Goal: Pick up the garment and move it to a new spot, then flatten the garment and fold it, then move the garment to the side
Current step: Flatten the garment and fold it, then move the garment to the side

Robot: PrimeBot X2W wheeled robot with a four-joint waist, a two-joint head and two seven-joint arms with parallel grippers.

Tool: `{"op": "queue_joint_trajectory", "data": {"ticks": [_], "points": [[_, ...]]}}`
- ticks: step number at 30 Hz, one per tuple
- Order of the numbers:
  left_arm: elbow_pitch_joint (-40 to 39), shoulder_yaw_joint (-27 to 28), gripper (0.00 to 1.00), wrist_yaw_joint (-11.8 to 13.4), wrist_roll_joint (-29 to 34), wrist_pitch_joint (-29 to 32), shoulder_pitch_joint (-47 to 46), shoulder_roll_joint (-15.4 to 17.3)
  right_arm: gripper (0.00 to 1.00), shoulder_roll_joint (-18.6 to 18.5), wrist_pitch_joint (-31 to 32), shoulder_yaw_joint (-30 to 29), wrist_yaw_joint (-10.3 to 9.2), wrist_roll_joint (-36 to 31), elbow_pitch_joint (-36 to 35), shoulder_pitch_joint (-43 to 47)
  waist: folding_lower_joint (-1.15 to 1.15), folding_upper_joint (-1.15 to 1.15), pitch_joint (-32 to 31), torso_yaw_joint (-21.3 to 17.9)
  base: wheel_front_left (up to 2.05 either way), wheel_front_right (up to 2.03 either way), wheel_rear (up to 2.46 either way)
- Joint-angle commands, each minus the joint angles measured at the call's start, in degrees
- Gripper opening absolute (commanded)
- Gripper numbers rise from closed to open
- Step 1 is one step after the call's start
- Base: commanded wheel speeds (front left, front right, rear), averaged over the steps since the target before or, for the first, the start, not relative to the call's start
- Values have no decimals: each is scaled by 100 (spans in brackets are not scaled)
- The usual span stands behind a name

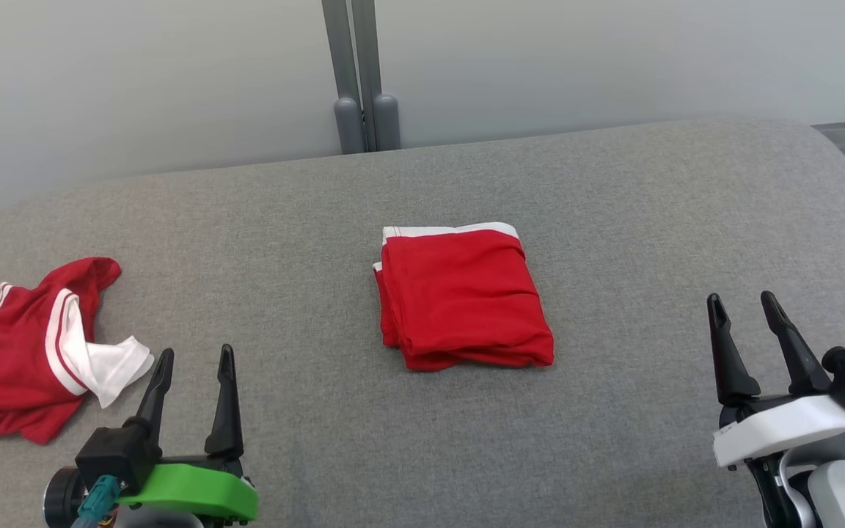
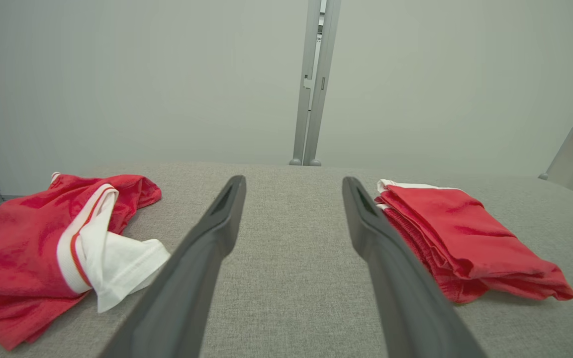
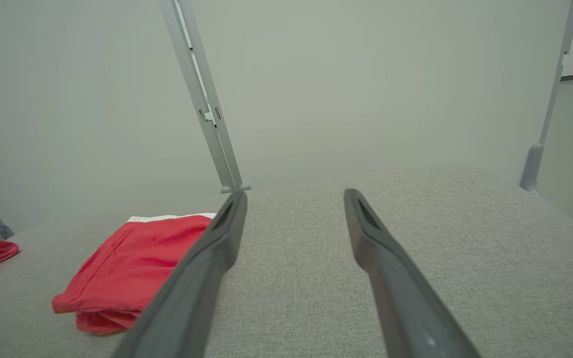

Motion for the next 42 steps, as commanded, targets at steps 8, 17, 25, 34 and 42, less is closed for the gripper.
{"op": "queue_joint_trajectory", "data": {"ticks": [8, 17, 25, 34, 42], "points": [[41, 53, 100, -73, 116, -1, -23, -53, 100, -17, -13, 32, 3, -36, 107, -76, 0, 0, 3, 31, 0, 0, 0], [10, 30, 100, -112, 261, -1, -76, -93, 100, 36, -13, 65, 3, -51, 413, -264, 0, 0, 13, 177, 0, 0, 0], [16, -20, 100, -140, 236, -1, -83, -127, 100, -291, 446, 541, 0, 167, 943, -1066, 0, 0, 59, 608, 0, 0, 0], [60, -118, 100, -179, 165, 0, -260, -162, 100, -460, 1637, 951, 0, 923, 2233, -2334, 0, 0, 377, 1215, 0, 0, 0], [97, -188, 100, -188, 130, 0, -492, -176, 100, -486, 3002, 1064, 3, 1433, 3566, -3343, 0, 0, 796, 1759, 0, 0, 0]]}}
